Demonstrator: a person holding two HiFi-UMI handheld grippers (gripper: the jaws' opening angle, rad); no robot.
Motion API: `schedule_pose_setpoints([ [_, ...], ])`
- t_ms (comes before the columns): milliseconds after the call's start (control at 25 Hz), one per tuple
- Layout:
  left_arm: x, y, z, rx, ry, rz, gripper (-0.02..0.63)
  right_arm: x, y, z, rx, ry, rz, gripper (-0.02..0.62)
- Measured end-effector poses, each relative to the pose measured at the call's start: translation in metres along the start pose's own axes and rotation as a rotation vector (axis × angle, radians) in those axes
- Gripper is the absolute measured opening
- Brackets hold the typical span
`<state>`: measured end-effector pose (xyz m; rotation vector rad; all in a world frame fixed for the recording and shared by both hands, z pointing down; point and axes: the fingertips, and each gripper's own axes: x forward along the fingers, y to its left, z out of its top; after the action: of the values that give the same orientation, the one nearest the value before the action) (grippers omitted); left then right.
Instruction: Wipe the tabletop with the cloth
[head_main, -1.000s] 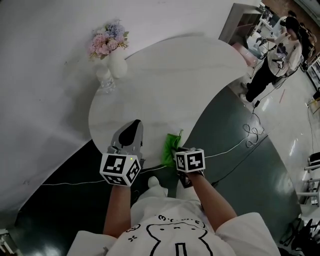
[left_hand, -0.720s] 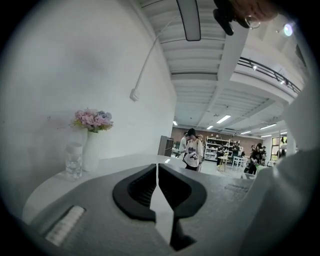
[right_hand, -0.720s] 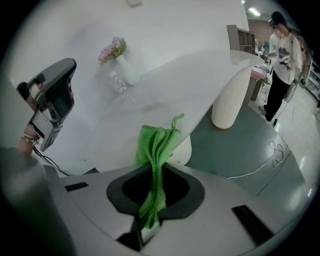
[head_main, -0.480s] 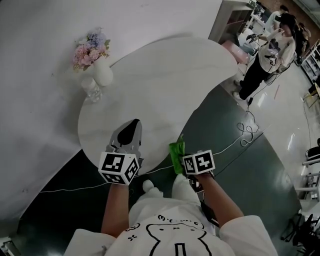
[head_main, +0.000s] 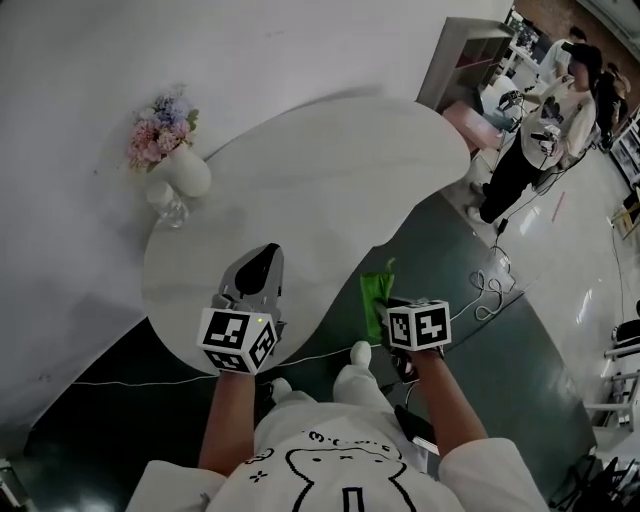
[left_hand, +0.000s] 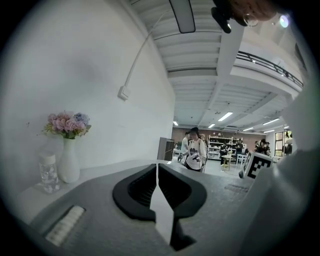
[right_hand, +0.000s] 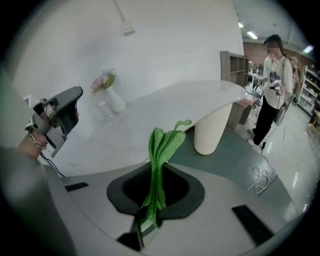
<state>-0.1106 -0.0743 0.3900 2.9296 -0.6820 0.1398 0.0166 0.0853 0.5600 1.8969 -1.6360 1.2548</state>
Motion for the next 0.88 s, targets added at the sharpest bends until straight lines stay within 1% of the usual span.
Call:
schedule_pose_setpoints([
  [240, 0.039, -0.015, 0.016, 0.031, -0.015, 0.056, 0.02, -0.015, -0.05, 0.066, -0.038, -0.114, 0.012, 0.041],
  [400, 0.063, -0.026, 0.026, 0.041, -0.036, 0.104, 0.02, -0.024, -0.075, 0.108, -0.102, -0.169, 0.03, 0.04],
  [640, 0.089, -0.035, 0.036, 0.049, -0.057, 0.18, 0.02, -0.03, -0.096, 0.16, -0.186, -0.236, 0.069, 0.04],
  [880, 0.1, -0.042, 0.047, 0.054, -0.077, 0.253, 0.02, -0.04, -0.108, 0.198, -0.238, -0.32, 0.117, 0.041],
])
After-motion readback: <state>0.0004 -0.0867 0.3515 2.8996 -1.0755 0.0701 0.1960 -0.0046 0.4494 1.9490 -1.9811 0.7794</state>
